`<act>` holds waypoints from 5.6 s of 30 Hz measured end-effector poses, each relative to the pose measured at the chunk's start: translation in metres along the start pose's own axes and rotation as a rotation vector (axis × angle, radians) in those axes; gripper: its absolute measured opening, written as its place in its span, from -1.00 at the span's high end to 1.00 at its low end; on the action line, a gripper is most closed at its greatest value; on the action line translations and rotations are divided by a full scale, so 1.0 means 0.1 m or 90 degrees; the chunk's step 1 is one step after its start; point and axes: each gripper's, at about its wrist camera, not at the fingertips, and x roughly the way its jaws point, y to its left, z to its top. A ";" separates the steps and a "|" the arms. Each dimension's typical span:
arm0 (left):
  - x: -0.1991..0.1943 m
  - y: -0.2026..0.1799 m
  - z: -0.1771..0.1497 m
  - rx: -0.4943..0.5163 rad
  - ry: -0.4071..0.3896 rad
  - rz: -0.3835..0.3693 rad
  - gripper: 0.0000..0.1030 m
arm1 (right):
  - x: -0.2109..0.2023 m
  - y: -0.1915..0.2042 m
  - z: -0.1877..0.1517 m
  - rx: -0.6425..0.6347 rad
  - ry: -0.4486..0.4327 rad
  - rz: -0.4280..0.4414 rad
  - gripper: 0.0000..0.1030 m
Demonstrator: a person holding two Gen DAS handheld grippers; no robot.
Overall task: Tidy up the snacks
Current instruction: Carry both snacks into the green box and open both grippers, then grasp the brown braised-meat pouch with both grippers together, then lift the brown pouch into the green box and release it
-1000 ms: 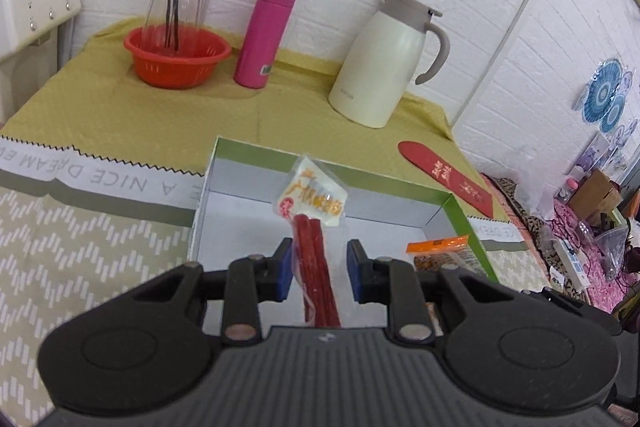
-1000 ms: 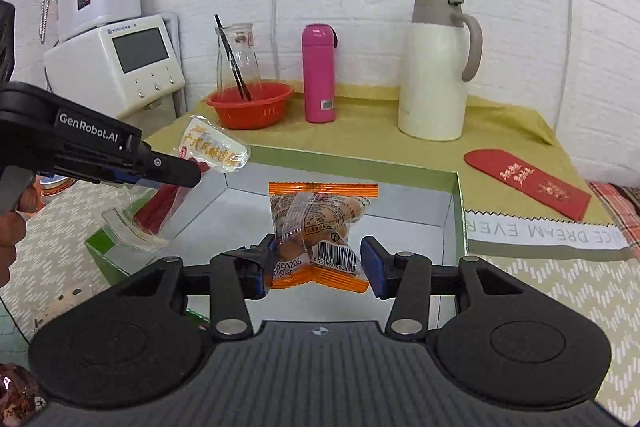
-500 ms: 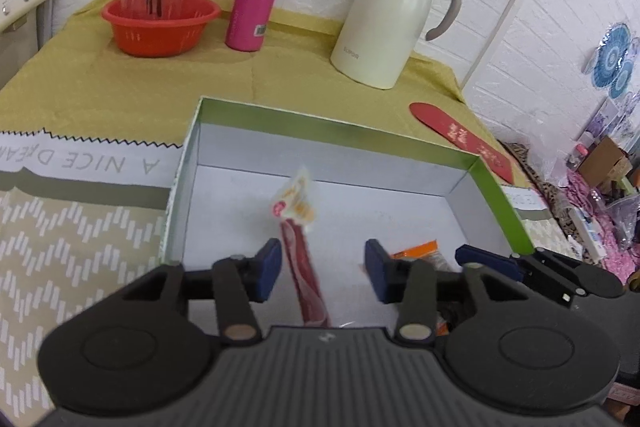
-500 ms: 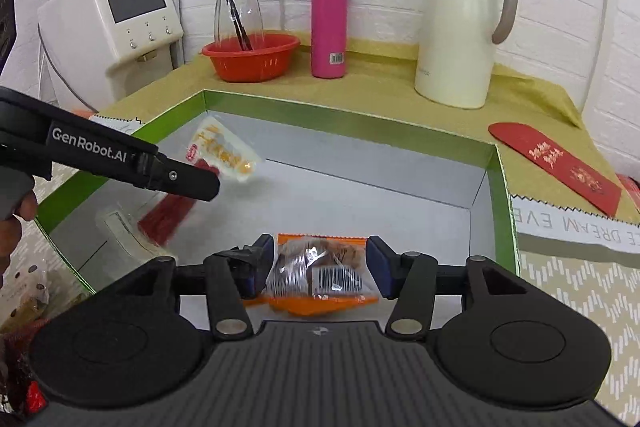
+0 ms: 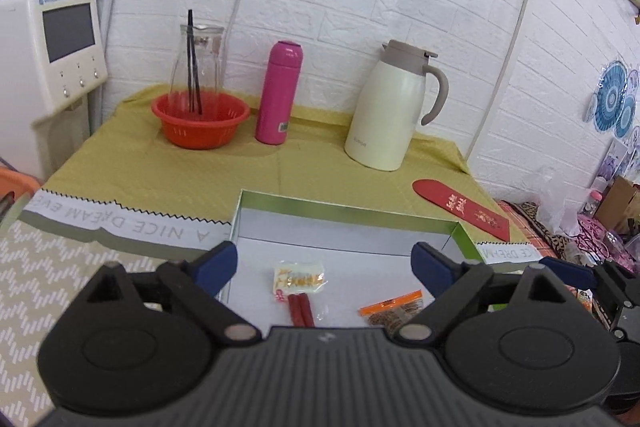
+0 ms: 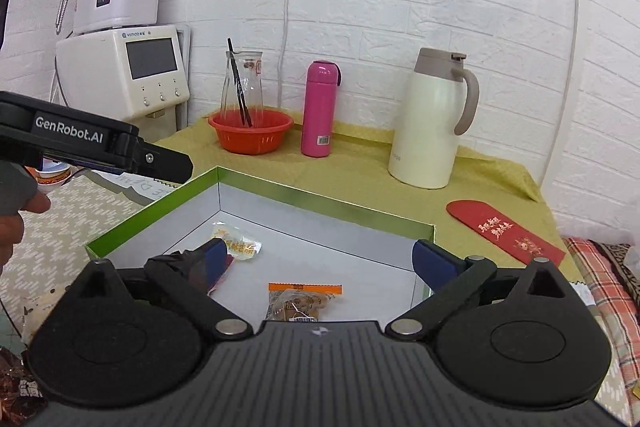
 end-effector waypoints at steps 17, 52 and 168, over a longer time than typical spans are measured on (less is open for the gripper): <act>-1.51 0.00 -0.60 0.011 -0.042 -0.035 -0.80 | -1.24 0.25 -0.39 0.103 -0.073 0.027 -1.00; -1.12 1.09 -1.47 0.053 0.212 -0.137 -0.08 | -0.77 1.39 -1.19 0.199 0.140 0.196 -0.64; -0.21 0.24 -0.15 0.011 -0.024 -0.081 -0.98 | 0.25 -0.07 0.01 0.263 -0.055 0.105 -1.00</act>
